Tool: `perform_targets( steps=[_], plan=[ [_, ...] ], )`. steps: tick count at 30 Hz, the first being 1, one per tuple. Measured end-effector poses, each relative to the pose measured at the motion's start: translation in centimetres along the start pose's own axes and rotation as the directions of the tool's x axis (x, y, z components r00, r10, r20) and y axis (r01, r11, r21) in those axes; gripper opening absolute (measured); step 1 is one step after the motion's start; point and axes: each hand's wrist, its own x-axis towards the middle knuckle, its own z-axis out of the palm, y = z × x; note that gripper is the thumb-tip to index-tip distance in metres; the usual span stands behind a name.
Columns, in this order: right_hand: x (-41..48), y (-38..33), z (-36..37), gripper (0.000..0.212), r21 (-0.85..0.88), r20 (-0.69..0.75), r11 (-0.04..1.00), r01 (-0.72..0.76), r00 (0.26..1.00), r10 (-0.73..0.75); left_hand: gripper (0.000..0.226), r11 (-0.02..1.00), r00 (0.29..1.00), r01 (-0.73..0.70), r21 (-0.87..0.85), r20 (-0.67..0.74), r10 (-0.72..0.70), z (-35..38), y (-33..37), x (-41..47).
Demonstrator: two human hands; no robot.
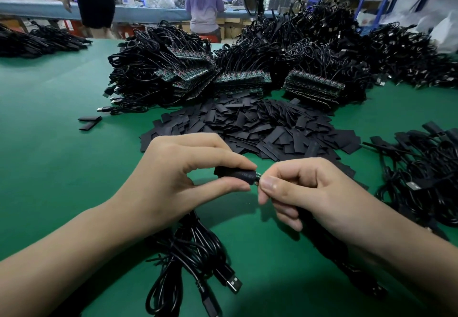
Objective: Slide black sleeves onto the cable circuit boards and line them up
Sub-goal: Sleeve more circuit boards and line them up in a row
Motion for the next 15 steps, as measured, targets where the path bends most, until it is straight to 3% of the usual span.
perform_targets(
  steps=[7,15],
  plan=[
    [-0.21,-0.28,-0.03,0.027,0.022,0.003,1.000,0.002,1.000,-0.002,0.019,0.998,0.999,0.008,-0.067,-0.043,-0.011,0.08,-0.02,-0.02],
    [-0.07,0.07,0.35,0.026,-0.025,0.010,1.000,0.009,1.000,-0.009,0.020,0.998,1.000,0.020,-0.059,0.007,-0.019,0.37,0.00,-0.10]
  ],
)
